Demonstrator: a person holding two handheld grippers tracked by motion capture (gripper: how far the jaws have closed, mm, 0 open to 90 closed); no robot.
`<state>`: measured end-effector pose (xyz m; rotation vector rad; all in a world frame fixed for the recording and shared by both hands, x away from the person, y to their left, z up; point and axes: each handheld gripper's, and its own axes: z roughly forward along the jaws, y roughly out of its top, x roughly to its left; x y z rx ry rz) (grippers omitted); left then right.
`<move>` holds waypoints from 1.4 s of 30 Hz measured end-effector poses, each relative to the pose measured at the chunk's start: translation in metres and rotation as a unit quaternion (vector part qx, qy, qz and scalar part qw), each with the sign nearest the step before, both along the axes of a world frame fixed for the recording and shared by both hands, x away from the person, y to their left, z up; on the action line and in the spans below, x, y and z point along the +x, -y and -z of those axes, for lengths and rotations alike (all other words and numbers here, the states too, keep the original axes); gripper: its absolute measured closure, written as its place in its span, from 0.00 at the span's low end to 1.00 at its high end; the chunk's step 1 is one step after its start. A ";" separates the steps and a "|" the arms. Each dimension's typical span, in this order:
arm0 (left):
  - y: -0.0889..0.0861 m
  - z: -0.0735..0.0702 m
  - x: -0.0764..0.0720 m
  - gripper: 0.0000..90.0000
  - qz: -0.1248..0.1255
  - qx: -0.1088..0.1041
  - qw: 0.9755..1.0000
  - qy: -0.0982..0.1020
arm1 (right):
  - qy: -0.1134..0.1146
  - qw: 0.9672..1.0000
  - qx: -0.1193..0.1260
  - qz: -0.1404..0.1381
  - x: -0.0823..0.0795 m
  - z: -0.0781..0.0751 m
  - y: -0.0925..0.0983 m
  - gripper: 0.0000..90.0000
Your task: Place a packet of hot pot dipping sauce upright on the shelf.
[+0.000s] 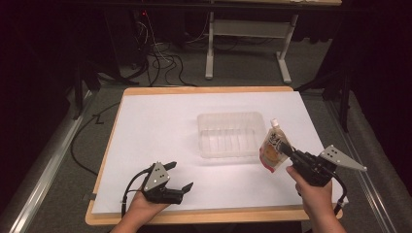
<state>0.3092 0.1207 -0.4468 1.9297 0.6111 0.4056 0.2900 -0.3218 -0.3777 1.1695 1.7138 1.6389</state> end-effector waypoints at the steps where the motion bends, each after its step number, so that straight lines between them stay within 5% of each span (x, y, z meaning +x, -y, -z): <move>1: 0.000 0.000 0.000 0.14 0.000 -0.001 1.000 0.001 | 0.002 1.000 -0.002 0.000 0.002 -0.002 -0.001 1.00; 15: 0.000 -0.001 -0.001 0.14 0.003 0.001 1.000 0.004 | -0.001 1.000 -0.019 -0.002 0.028 -0.024 -0.023 1.00; 42: -0.003 -0.002 -0.001 0.14 0.001 -0.002 1.000 0.007 | -0.044 0.998 -0.046 0.020 0.075 -0.019 -0.045 1.00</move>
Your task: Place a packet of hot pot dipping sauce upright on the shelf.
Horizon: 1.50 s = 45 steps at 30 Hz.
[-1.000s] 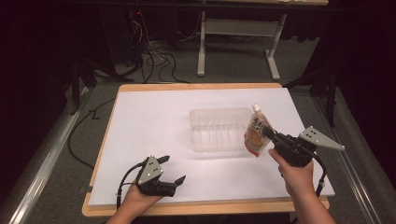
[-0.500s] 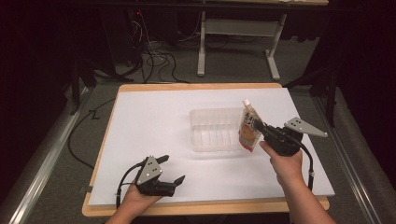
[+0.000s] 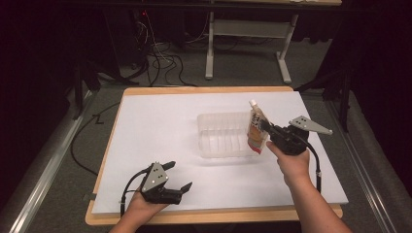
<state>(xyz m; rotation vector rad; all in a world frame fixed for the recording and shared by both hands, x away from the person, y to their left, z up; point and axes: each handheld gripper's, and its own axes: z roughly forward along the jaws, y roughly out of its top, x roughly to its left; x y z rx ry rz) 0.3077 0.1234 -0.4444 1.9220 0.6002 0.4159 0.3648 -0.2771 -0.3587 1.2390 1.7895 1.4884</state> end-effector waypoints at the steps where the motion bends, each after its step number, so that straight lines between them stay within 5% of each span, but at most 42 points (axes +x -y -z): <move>1: 0.000 0.000 0.000 0.14 0.000 0.000 1.000 0.000 | 0.000 1.000 0.000 0.000 0.000 0.000 0.000 1.00; 14: -0.001 0.000 0.000 0.14 -0.001 -0.001 1.000 0.001 | -0.009 1.000 0.000 -0.001 0.014 -0.002 -0.014 1.00; 33: -0.002 0.000 0.000 0.14 -0.001 0.000 1.000 -0.002 | -0.009 0.999 0.008 0.032 0.041 0.005 -0.005 1.00; 45: -0.003 0.001 0.001 0.14 -0.001 -0.001 1.000 -0.003 | -0.020 0.999 -0.018 0.040 0.053 0.022 -0.012 1.00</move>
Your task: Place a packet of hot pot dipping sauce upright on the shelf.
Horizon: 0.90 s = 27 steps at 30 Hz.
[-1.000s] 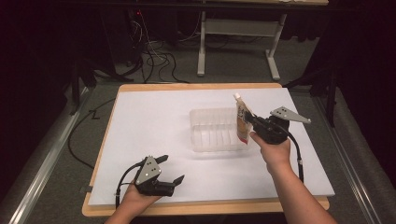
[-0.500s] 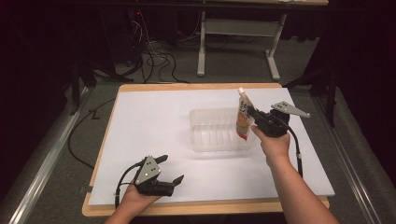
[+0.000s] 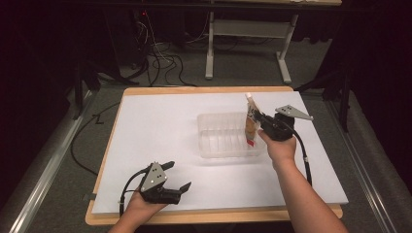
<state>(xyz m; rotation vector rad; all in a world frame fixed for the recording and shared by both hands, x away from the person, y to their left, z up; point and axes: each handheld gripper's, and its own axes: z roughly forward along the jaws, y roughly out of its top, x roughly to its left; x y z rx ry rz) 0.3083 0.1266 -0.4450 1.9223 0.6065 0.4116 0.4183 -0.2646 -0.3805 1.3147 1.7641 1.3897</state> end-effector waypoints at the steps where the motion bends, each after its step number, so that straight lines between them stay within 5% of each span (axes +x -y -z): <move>1: 0.000 0.000 0.000 0.14 0.000 -0.001 1.000 0.000 | 0.000 1.000 -0.003 0.000 0.001 0.004 -0.002 1.00; 27: 0.001 0.001 0.000 0.15 0.002 0.004 1.000 0.001 | -0.001 1.000 0.002 -0.001 -0.012 0.030 0.000 1.00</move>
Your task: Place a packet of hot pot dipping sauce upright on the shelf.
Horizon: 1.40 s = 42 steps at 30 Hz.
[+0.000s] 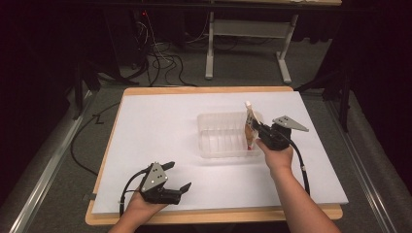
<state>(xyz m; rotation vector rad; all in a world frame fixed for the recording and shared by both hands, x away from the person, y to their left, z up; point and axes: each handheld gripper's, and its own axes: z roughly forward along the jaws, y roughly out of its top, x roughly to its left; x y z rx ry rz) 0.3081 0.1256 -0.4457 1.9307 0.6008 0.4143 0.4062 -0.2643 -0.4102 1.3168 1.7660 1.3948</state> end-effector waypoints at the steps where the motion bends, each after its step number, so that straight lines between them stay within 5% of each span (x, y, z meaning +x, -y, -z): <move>1: 0.000 0.000 0.000 0.15 0.000 0.000 1.000 0.000 | 0.000 1.000 0.000 0.000 0.000 0.000 0.000 1.00; 17: -0.001 0.000 -0.001 0.15 -0.001 0.001 1.000 0.001 | -0.009 1.000 -0.009 -0.014 -0.008 0.002 0.000 0.95; 27: -0.001 0.000 -0.001 0.15 -0.003 0.001 1.000 0.000 | -0.018 0.999 -0.009 -0.029 -0.007 -0.007 0.001 0.54; 32: -0.001 0.000 0.000 0.15 -0.004 0.002 1.000 0.000 | 0.002 0.999 -0.004 -0.053 -0.012 -0.015 0.001 0.33; 38: -0.002 0.000 0.000 0.15 -0.007 0.002 1.000 -0.001 | -0.003 0.999 -0.010 -0.052 -0.022 -0.024 0.005 0.17; 42: -0.003 0.000 0.001 0.15 -0.008 0.002 1.000 -0.001 | 0.002 0.998 -0.016 -0.054 -0.030 -0.028 0.009 0.16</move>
